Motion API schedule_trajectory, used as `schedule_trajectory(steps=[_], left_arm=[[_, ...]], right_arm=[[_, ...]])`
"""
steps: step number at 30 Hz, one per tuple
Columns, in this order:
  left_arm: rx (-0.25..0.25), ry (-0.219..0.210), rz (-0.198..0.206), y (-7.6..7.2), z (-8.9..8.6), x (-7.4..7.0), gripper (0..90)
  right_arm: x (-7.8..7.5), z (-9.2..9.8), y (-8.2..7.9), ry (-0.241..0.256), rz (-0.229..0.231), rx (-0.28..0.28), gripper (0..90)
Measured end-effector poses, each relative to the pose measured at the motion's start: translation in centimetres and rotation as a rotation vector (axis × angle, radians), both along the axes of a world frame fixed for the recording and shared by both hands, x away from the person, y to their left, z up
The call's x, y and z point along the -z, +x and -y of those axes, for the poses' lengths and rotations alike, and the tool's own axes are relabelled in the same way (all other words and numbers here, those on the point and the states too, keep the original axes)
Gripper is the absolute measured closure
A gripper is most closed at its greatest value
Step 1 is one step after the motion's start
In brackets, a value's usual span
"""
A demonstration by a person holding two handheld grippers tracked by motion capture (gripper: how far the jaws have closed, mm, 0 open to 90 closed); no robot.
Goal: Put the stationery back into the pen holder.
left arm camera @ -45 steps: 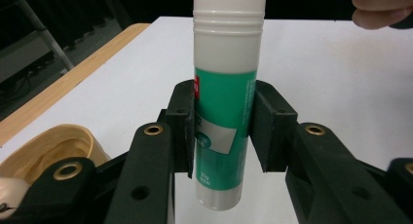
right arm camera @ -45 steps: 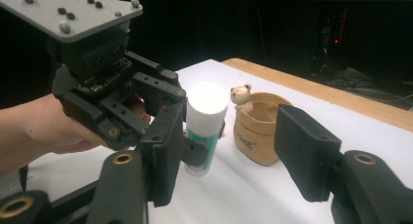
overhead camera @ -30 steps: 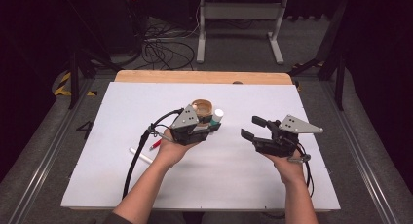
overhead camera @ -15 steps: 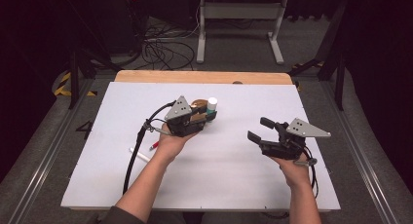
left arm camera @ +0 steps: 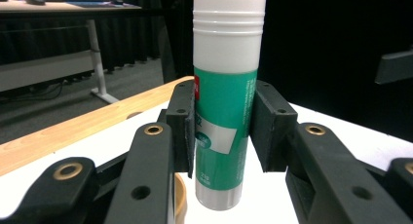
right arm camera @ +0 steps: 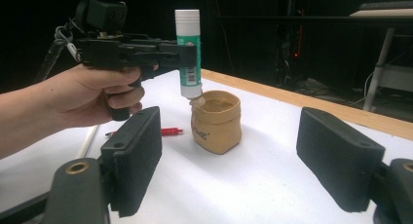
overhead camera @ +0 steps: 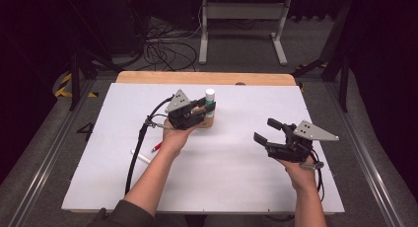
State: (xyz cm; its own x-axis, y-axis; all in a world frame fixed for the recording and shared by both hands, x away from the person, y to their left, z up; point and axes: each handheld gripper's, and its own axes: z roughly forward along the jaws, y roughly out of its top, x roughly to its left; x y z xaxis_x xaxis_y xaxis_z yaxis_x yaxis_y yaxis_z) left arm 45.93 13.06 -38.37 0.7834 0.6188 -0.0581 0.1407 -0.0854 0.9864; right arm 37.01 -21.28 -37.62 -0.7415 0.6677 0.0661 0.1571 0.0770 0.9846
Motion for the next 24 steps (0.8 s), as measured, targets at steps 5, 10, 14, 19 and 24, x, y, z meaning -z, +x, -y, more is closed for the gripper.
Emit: schedule_trajectory(steps=[5,10,14,19,24], left_arm=[[-0.025,0.002,-0.013,1.0,0.2,0.5,65.6],[-0.059,0.011,-0.033,1.7,0.2,1.1,65.6],[-0.078,0.018,-0.04,2.0,0.4,1.5,65.5],[-0.101,0.035,-0.038,2.2,0.6,1.9,65.5],[-0.121,0.055,-0.024,2.3,0.6,2.1,65.5]], right_arm=[[-0.1,0.2,0.0,0.005,0.003,0.006,25.3],[-0.1,0.4,-0.1,0.014,0.004,0.01,25.2],[-0.1,0.4,-0.1,0.015,0.006,0.011,25.2],[-0.1,0.2,-0.1,0.002,-0.001,-0.002,26.2],[-0.1,0.2,-0.1,-0.001,0.001,-0.001,26.2]])
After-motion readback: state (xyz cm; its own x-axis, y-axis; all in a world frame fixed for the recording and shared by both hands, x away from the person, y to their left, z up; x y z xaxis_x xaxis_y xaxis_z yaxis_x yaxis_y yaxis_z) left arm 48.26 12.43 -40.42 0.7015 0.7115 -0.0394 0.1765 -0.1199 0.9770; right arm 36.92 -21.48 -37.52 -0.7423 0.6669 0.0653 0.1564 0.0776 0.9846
